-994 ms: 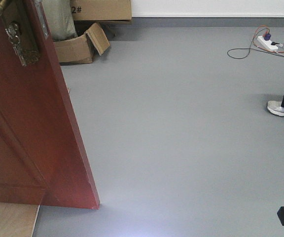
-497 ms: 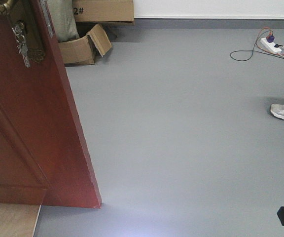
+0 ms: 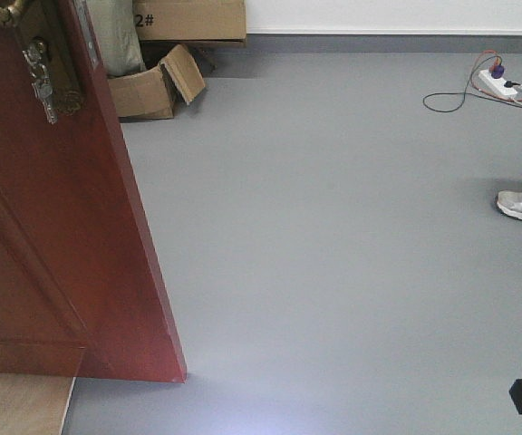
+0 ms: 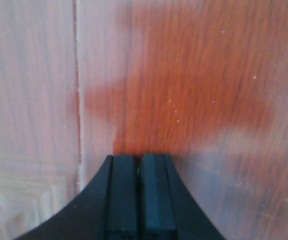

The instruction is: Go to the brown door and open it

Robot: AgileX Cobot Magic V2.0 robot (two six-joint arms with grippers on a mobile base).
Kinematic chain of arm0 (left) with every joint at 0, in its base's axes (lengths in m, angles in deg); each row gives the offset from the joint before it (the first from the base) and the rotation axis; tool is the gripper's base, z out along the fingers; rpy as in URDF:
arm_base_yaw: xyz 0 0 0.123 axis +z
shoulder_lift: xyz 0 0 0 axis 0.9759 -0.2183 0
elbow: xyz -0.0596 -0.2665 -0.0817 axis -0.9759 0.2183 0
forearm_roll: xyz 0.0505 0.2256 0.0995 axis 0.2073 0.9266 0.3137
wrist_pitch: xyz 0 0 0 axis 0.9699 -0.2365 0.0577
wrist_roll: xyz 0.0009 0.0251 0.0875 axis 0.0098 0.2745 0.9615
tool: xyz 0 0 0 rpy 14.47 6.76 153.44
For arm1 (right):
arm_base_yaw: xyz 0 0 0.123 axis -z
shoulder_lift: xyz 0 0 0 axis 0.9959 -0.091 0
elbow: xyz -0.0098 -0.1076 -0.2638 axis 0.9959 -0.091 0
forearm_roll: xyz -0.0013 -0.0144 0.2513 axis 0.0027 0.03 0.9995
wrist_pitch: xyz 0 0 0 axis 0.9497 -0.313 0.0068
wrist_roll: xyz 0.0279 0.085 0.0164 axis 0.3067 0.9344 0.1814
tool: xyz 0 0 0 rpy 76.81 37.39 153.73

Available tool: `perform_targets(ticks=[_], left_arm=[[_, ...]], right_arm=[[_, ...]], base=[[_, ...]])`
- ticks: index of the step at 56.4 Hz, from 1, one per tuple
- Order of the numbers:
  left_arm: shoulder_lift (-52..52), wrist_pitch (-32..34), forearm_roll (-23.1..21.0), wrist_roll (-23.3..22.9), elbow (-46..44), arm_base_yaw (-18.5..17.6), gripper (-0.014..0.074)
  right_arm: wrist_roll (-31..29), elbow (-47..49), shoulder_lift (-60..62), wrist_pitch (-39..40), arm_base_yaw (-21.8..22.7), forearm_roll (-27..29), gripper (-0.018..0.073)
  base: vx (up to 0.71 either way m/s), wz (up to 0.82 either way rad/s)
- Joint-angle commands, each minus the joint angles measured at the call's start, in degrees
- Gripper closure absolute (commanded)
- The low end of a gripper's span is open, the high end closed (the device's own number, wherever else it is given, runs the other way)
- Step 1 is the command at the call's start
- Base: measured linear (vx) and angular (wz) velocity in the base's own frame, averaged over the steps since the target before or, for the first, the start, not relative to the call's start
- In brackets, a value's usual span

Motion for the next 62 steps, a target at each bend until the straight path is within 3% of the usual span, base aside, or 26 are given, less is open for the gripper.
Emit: perform_targets(ticks=[1, 13, 23, 36, 37, 43, 62], left_arm=[[1.5, 5.0, -0.1, -0.3, -1.6, -0.3, 0.0603], [2.2, 4.8, -0.1, -0.3, -0.7, -0.3, 0.0603], [10.2, 7.4, -0.6, 0.0, 7.2, -0.3, 0.0603], [28.2, 16.0, 2.9, -0.1, 29.8, -1.4, 0.0603], [42.1, 20.9, 8.1, -2.0, 44.8, -3.9, 0.0603], [51.0, 23.5, 8.8, -4.8, 53.5, -5.7, 0.0603], [71.7, 23.9, 8.4, -3.1, 76.2, -5.9, 0.0603]], right_arm=[[-0.3, -0.2, 0.6, 4.7, -0.1, -0.4, 0.0559], [-0.3, -0.2, 0.6, 4.7, -0.1, -0.4, 0.0559], [-0.3, -0.2, 0.6, 4.7, -0.1, -0.4, 0.0559], [-0.3, -0.2, 0.6, 4.7, -0.1, -0.4, 0.0559], [-0.3, -0.2, 0.6, 4.7, -0.1, -0.4, 0.0559], [-0.3, -0.2, 0.6, 4.7, -0.1, -0.4, 0.0559], [-0.3, -0.2, 0.6, 4.7, -0.1, -0.4, 0.0559]], base=[[0.00, 0.00], [0.00, 0.00], [0.00, 0.00], [0.00, 0.00], [0.00, 0.00], [0.00, 0.00], [0.00, 0.00]])
